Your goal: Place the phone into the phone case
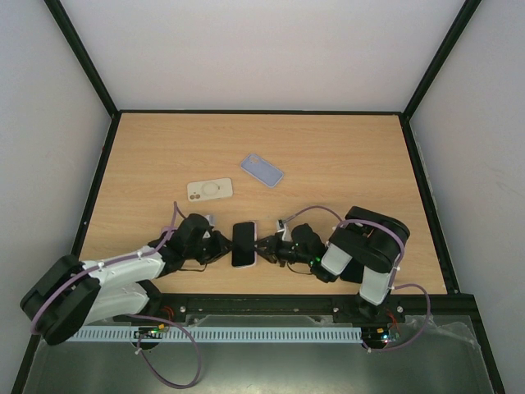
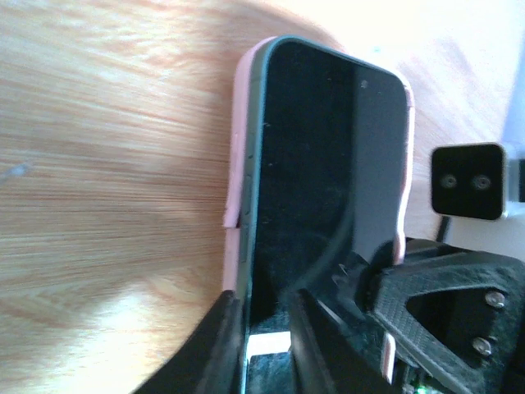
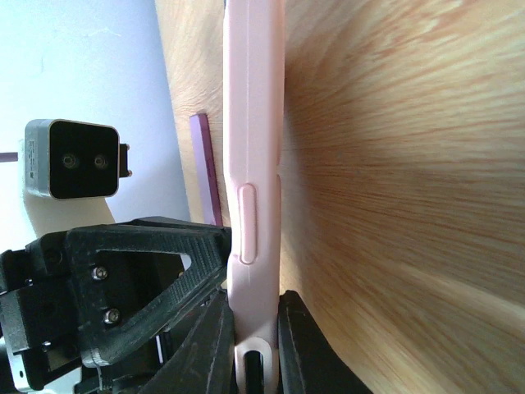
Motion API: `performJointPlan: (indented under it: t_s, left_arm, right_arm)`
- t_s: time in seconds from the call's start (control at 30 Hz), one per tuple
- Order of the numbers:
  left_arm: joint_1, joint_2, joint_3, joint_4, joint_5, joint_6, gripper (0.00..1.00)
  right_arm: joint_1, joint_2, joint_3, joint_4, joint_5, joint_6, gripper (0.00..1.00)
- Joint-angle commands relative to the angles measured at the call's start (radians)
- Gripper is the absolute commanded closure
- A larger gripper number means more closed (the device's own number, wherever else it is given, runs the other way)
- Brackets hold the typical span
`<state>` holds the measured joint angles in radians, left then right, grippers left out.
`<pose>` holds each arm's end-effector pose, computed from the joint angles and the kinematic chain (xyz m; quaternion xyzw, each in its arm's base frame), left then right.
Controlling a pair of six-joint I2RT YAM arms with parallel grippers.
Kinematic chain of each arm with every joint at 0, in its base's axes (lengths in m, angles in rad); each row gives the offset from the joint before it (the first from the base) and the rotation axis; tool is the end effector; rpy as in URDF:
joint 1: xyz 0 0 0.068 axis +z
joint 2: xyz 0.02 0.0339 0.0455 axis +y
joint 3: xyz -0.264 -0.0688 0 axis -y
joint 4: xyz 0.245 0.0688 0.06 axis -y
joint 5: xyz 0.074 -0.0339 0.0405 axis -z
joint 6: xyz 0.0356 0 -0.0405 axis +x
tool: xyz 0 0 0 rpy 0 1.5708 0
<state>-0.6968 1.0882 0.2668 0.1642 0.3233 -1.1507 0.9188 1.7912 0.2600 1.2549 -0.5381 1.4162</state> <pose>0.1412 -0.1329 0.1430 -0.1301 0.8790 -0.4344 0.1472 0.1360 0.2082 0.1002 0.0339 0.7848 0.6179 0.0331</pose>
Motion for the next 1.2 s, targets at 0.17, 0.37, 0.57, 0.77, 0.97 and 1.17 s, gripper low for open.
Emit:
performJointPlan:
  t_s: [0.17, 0.37, 0.57, 0.77, 0.97, 1.17]
  left_arm:
    - [0.258, -0.335, 0.093, -0.182, 0.221, 0.1, 0.37]
    - [0.353, -0.444, 0.173, -0.189, 0.391, 0.124, 0.23]
    - [0.352, -0.529, 0.113, 0.171, 0.518, -0.082, 0.3]
    - [0.353, -0.546, 0.091, 0.241, 0.523, -0.118, 0.55]
    - [0.352, -0.544, 0.039, 0.354, 0.514, -0.199, 0.75]
    - [0.353, -0.544, 0.037, 0.338, 0.484, -0.201, 0.97]
  right_arm:
    - [0.012, -0.301, 0.058, -0.06, -0.112, -0.151, 0.97]
    - [0.012, -0.445, 0.087, -0.035, -0.217, -0.131, 0.97]
    - [0.012, -0.495, 0.116, -0.009, -0.288, -0.1, 0.96]
    - [0.012, -0.518, 0.107, 0.069, -0.288, -0.038, 0.96]
    - [0.012, -0.529, 0.107, 0.074, -0.288, -0.03, 0.96]
    - [0.011, -0.529, 0.099, 0.07, -0.285, -0.036, 0.93]
